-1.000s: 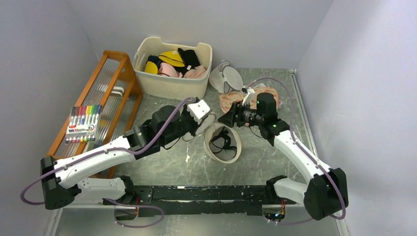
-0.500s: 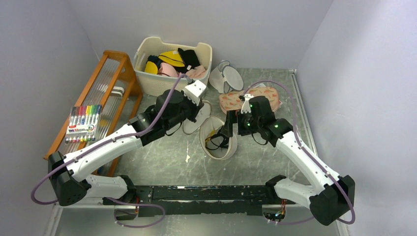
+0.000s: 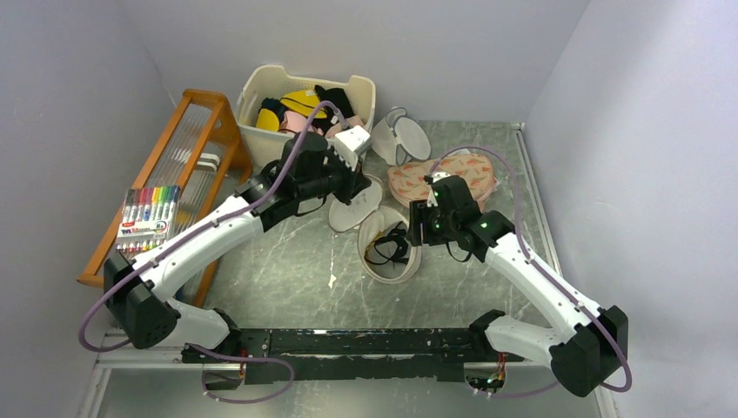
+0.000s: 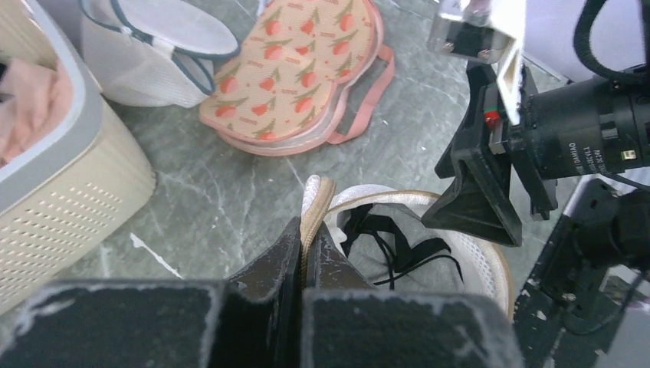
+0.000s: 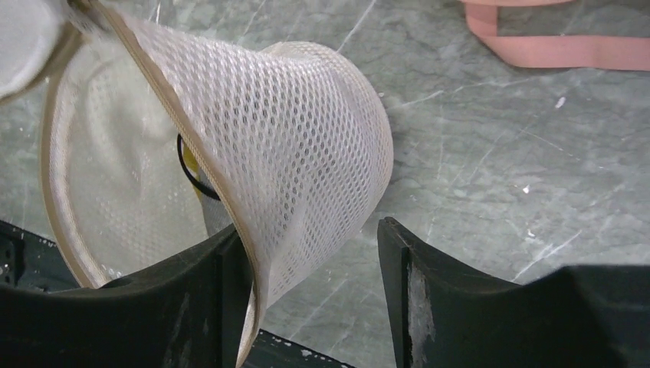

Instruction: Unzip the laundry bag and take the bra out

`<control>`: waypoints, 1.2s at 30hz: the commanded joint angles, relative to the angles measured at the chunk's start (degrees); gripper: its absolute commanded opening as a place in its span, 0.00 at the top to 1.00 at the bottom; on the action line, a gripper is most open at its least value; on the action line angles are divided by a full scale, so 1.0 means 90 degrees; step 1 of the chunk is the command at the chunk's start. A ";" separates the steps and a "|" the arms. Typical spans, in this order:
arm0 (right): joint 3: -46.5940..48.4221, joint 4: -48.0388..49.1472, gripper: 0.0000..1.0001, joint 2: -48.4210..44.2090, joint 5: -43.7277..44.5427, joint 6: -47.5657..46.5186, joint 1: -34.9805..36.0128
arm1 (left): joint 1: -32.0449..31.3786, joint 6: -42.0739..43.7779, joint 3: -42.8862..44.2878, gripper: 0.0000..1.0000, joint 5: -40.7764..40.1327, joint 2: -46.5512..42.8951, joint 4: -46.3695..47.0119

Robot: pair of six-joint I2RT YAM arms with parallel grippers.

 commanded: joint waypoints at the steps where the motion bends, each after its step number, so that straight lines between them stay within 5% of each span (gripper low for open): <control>1: -0.0039 0.0126 0.43 -0.0258 0.0595 -0.0030 0.0039 | 0.0385 -0.0536 0.0523 0.93 0.1340 0.0249 -0.0426; 5: -0.0170 0.0468 0.43 -0.0190 0.0768 -0.0037 0.0039 | 0.0662 -0.1435 0.0574 0.93 0.2016 0.0339 -0.0826; 12: -0.0401 0.1152 0.44 -0.0191 0.0723 -0.0117 0.0039 | 0.1718 -0.3192 -0.1040 0.93 0.3308 -0.0577 -0.0214; 19: -0.0613 0.1426 0.44 -0.0082 0.0800 -0.0212 0.0040 | 0.1982 -0.3366 -0.1658 0.93 0.2986 -0.0623 -0.0461; 27: -0.1548 0.2395 0.12 -0.0793 -0.0097 0.0262 0.0044 | 0.2071 -0.3728 -0.2178 0.88 0.2425 -0.0389 0.0325; 36: -0.1973 0.2464 0.18 -0.1086 0.0183 0.0444 0.0039 | 0.2071 -0.3535 -0.2304 0.66 0.1439 -0.0512 0.0452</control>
